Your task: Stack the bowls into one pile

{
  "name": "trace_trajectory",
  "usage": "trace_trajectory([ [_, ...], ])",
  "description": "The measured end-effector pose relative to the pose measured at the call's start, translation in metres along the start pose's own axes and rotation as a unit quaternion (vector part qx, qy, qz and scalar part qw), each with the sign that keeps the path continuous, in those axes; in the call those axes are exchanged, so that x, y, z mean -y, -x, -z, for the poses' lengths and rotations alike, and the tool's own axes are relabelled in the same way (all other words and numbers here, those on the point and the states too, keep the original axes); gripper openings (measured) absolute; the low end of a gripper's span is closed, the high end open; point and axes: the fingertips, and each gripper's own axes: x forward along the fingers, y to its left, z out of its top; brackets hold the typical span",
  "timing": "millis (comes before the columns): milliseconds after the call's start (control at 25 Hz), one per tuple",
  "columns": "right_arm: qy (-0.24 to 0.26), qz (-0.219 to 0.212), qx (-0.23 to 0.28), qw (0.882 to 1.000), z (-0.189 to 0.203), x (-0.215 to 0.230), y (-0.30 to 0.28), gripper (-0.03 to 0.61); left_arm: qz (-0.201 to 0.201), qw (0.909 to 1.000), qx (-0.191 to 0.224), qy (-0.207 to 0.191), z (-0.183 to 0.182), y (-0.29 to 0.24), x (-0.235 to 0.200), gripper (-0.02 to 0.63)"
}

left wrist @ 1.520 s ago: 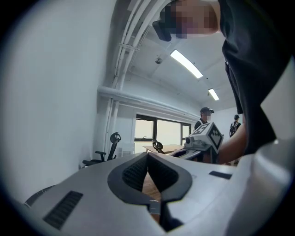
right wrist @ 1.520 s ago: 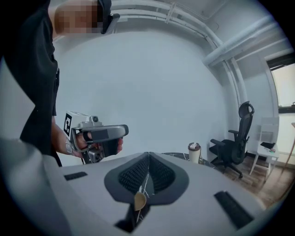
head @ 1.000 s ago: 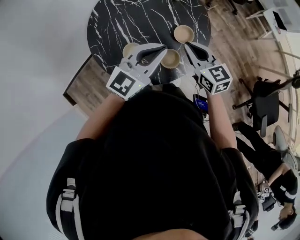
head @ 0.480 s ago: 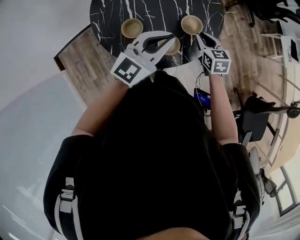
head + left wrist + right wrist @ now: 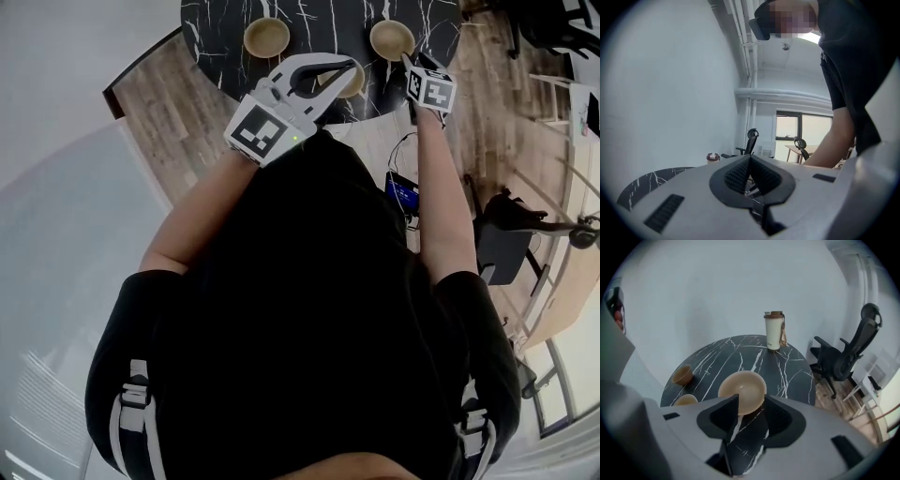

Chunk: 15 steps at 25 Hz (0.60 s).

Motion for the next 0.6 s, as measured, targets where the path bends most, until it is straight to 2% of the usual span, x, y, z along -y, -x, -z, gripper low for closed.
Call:
trace_trajectory([
  [320,-0.104,0.019,-0.018,0.994,0.006,0.018,-0.035,0.192,-0.011,0.9999,-0.007,0.002,0.003,0.005,-0.004,0.005],
  [440,-0.098,0.023,-0.024,0.995,0.003,0.021,-0.043,0.184,-0.015,0.9998,-0.009,0.003,0.003,0.006,-0.007,0.005],
  [600,-0.079,0.031,-0.039,0.996,0.002,0.024,-0.052,0.122,-0.018,0.9998,-0.011,0.003,0.003,0.006,-0.01,0.005],
])
